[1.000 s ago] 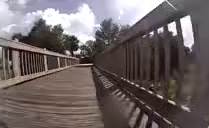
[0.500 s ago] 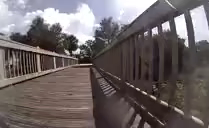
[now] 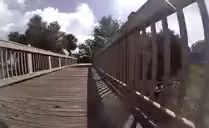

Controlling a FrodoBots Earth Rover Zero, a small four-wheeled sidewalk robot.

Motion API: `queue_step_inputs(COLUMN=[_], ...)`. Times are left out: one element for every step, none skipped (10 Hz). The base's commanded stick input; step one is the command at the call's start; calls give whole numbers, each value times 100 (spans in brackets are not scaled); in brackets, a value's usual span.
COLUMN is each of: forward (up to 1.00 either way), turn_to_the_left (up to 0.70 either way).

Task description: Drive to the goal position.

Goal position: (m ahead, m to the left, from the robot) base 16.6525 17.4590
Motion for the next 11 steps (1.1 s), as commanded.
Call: queue_step_inputs(forward=[85, 85, 85, 85, 85, 85, 85, 85, 85, 85, 85], turn_to_the_left=[23, 34, 26, 4, 15, 32, 16, 0, 8, 23, 30])
